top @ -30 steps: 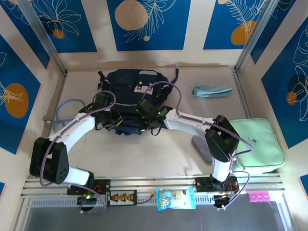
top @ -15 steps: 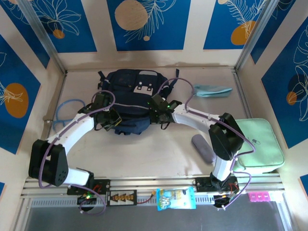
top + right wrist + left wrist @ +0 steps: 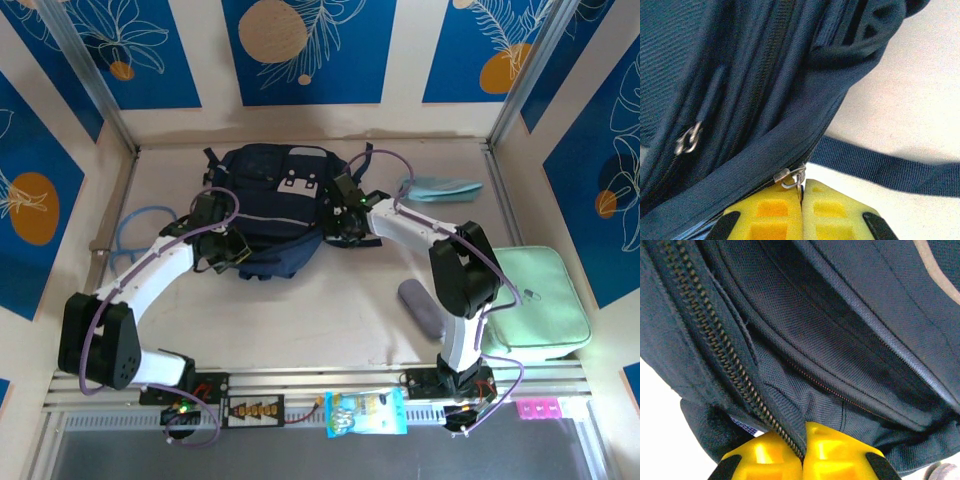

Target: Pack the student bag

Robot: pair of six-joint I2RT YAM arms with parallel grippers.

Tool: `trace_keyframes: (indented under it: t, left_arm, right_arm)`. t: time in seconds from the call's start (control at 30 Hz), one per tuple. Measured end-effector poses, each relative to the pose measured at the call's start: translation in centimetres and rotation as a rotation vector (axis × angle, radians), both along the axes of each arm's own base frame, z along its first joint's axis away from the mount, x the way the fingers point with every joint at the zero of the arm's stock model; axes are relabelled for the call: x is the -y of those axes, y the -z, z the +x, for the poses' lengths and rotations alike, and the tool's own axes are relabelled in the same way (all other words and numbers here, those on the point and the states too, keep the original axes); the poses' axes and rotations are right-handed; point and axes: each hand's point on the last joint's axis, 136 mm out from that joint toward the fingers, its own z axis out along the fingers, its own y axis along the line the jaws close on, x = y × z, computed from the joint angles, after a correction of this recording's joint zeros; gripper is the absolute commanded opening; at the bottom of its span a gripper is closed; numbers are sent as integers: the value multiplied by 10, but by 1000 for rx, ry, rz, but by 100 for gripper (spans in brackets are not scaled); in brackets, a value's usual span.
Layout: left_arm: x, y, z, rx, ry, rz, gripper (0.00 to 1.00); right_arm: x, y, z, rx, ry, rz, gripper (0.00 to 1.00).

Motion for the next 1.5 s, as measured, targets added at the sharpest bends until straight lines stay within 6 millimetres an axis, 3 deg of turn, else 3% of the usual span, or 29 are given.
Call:
trace_keyframes:
  t: [0.53,0.7,0.83,1.03,1.17,1.3,1.5]
  left_arm:
    - [-12,1,-6,1,83,51,0]
    - [-12,1,-6,6,100,58,0]
    - [-12,1,-7,6,105,55,0]
    - [-8,0,-8,5,118,35,1]
    - [-11,0,-10,0,130,45,12]
    - [-8,-2,-12,2,153,28,17]
    - [7,-3,-14,18,195,-19,19]
  right_arm:
    - [12,13,41,3,-145,31,4]
    - [12,11,44,0,-149,32,9]
    - [15,10,43,-16,-126,24,4]
    - [18,-5,46,-37,-16,-41,18]
    - [23,-6,43,-53,21,-42,34]
    - [24,-29,27,-36,5,55,44]
    - [29,-90,-10,72,-7,203,58]
